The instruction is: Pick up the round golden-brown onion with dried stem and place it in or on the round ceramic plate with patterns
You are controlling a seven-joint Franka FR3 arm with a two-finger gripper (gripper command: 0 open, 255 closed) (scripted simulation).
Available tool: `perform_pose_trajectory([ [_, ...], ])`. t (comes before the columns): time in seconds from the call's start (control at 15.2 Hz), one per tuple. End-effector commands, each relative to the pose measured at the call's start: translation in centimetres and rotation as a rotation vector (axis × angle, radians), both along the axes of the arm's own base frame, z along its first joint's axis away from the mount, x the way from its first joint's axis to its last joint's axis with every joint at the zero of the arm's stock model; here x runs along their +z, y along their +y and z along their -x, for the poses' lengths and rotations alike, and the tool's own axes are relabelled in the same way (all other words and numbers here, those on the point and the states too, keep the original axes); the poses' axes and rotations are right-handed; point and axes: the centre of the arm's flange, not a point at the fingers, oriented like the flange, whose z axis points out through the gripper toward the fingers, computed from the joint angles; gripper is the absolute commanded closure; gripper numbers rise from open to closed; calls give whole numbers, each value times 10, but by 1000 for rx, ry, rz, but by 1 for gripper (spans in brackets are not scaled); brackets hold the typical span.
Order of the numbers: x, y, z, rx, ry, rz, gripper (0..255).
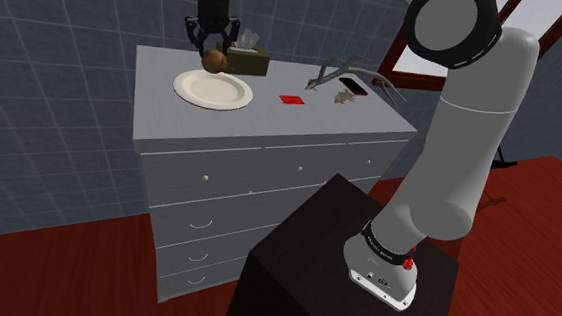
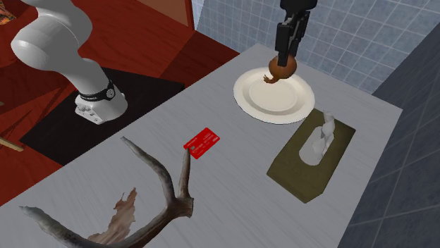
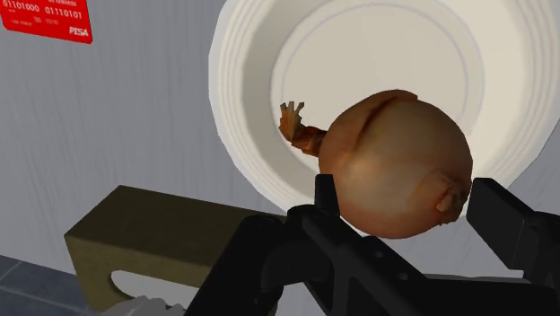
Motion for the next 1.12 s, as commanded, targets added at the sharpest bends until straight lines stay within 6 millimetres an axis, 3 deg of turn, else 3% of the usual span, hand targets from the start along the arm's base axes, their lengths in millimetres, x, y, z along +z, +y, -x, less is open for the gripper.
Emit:
perform_pose_trajectory([
  [0.0,-10,0,-1,0,-1,0,255],
  [0.59,-59,0,-1,0,-1,0,255],
  [1.06,-59,0,-1,0,-1,0,255],
])
